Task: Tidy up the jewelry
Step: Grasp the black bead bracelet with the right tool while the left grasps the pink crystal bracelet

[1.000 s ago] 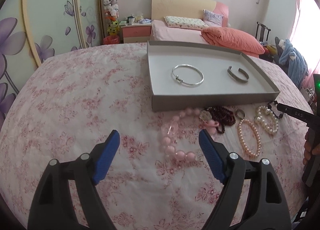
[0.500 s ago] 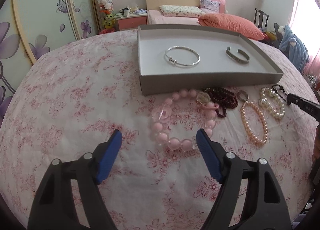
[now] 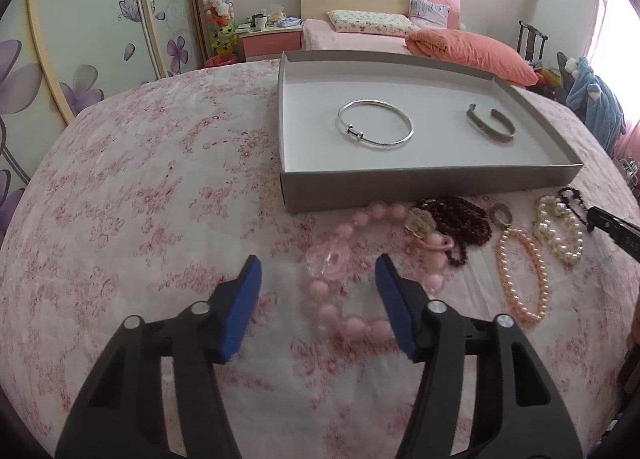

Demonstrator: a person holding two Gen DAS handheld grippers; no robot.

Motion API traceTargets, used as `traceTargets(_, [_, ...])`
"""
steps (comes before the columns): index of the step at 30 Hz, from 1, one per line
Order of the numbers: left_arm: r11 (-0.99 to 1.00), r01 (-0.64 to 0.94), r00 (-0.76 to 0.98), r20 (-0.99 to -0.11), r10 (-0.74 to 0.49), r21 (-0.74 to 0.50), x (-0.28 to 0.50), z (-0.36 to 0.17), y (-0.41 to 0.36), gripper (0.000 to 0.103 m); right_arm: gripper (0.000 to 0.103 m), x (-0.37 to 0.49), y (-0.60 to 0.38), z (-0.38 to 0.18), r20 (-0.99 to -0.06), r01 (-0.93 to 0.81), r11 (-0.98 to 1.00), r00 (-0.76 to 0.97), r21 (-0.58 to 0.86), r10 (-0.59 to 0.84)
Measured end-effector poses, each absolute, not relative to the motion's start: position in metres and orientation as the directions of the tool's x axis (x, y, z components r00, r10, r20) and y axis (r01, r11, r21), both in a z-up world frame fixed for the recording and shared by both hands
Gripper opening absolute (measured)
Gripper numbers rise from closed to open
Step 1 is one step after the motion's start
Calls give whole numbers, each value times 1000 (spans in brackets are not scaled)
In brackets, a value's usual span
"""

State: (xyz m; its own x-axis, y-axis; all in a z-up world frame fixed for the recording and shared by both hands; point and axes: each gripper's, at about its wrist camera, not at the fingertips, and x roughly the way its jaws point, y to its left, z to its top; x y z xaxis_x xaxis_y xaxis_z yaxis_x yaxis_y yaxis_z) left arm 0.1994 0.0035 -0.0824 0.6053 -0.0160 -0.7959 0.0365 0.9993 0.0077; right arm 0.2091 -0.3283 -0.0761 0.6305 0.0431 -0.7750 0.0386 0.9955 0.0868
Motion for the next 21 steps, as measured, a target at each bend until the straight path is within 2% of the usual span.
traceTargets(3, [999,45,610,-792,-11,21,204,-84,3,52,6,210,-329,-77,-775,38,995,630,89,45])
traceTargets(6, [998,56,618,-786,-16,24,205,-84,2,41,6,210,-329,-77,-775,37,995,630,88,45])
traceTargets(14, [998,59,619,-785,-15,28,205,-85,1,39,6,210,-327,-77,-775,36,996,630,85,43])
traceTargets(15, [998,64,620,-784,-20,25,205,-84,1,34,6,210,-327,-77,-775,36,996,630,84,43])
traceTargets(16, [997,67,621,-783,-21,26,205,-84,1,24,6,209,-327,-78,-775,36,996,630,86,44])
traceTargets(21, [997,74,619,-785,-25,27,198,-82,2,24,5,206,-329,-76,-763,34,993,643,113,65])
